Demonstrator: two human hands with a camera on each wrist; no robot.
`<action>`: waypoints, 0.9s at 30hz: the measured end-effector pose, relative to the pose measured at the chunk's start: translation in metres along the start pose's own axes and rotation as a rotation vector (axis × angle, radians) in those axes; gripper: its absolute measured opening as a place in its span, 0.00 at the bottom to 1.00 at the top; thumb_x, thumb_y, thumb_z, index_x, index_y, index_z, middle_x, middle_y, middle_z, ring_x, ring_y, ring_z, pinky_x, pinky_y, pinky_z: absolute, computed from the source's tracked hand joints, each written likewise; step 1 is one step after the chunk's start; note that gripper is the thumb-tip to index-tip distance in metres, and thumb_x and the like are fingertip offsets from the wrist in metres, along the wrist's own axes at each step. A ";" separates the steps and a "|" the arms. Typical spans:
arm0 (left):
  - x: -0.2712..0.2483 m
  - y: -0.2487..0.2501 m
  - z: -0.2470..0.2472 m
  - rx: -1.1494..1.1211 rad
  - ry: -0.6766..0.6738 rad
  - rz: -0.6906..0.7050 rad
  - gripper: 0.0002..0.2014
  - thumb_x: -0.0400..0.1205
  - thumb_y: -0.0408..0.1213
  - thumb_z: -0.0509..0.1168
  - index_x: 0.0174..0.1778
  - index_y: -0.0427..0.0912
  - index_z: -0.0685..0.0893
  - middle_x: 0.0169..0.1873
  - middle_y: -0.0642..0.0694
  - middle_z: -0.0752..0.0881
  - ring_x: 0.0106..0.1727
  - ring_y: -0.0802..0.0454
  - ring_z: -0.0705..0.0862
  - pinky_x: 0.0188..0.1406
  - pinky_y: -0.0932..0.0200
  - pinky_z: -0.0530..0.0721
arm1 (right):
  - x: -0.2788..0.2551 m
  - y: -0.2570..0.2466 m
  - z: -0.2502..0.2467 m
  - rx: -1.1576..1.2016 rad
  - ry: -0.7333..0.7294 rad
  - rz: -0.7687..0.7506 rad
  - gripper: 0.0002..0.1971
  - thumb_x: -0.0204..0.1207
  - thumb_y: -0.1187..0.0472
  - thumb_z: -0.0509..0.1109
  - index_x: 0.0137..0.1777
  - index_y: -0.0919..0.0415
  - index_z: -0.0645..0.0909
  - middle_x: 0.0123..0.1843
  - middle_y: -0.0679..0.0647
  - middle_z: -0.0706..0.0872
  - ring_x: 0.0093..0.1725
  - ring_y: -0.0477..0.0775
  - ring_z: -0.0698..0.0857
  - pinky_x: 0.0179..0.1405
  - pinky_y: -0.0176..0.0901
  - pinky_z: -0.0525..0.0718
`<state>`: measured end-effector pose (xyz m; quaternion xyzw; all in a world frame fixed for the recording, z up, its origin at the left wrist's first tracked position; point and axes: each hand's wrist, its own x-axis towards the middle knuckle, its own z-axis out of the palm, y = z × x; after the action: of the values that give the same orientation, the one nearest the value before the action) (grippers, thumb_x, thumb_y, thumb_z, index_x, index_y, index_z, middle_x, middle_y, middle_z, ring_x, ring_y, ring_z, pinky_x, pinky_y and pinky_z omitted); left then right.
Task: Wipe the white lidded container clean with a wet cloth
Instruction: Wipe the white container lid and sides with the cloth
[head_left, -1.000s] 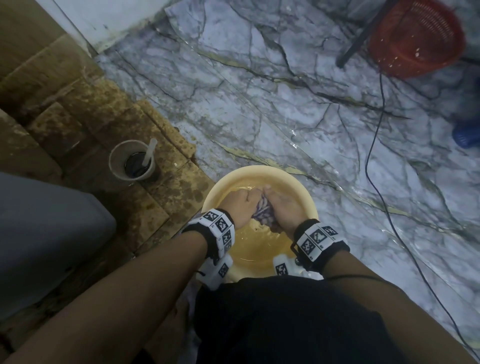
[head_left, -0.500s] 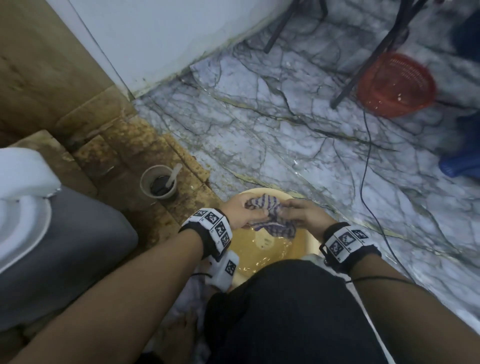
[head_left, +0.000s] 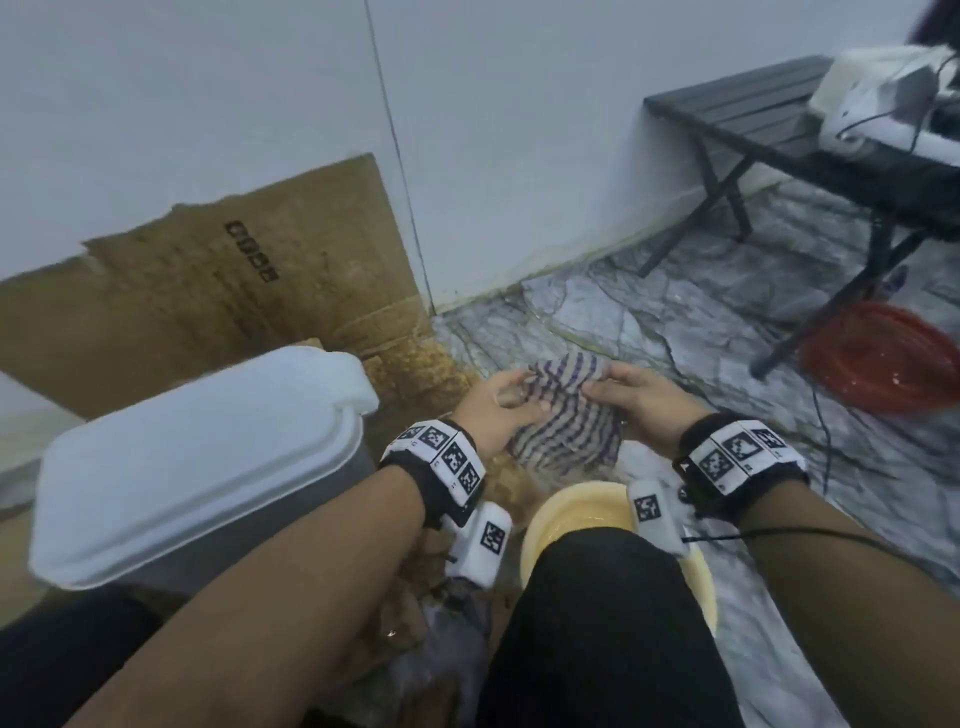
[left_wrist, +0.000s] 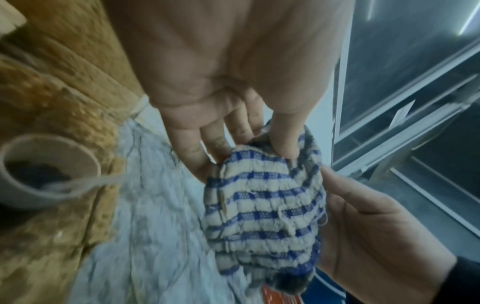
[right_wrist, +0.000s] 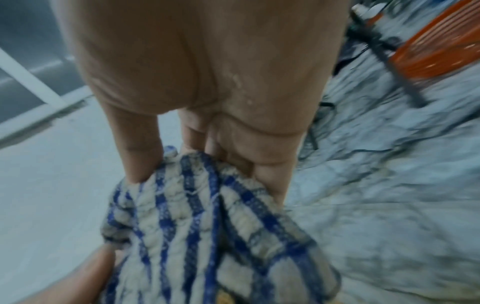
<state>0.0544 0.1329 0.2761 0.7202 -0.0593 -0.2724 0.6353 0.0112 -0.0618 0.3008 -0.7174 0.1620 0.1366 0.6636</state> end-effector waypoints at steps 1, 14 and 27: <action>-0.009 0.009 -0.013 -0.008 0.038 0.018 0.27 0.79 0.33 0.72 0.74 0.41 0.73 0.53 0.40 0.88 0.60 0.48 0.86 0.54 0.63 0.83 | 0.003 -0.016 0.012 -0.009 -0.022 -0.024 0.21 0.71 0.59 0.75 0.60 0.69 0.79 0.58 0.68 0.86 0.55 0.64 0.85 0.61 0.63 0.80; -0.160 0.032 -0.194 -0.078 0.448 0.063 0.21 0.80 0.29 0.69 0.69 0.46 0.76 0.49 0.43 0.87 0.53 0.45 0.87 0.56 0.48 0.87 | 0.000 -0.151 0.219 -0.185 -0.235 -0.281 0.05 0.78 0.67 0.70 0.42 0.58 0.82 0.42 0.55 0.89 0.41 0.53 0.89 0.35 0.40 0.84; -0.240 -0.069 -0.308 0.221 0.913 -0.055 0.23 0.70 0.43 0.76 0.61 0.57 0.80 0.59 0.48 0.83 0.59 0.48 0.82 0.63 0.46 0.82 | 0.019 -0.097 0.332 -1.258 -0.236 -0.668 0.24 0.76 0.43 0.65 0.70 0.50 0.77 0.67 0.56 0.82 0.65 0.58 0.79 0.65 0.51 0.78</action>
<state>-0.0220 0.5205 0.3007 0.8310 0.2167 0.0637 0.5083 0.0746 0.2740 0.3538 -0.9554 -0.2481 0.0703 0.1441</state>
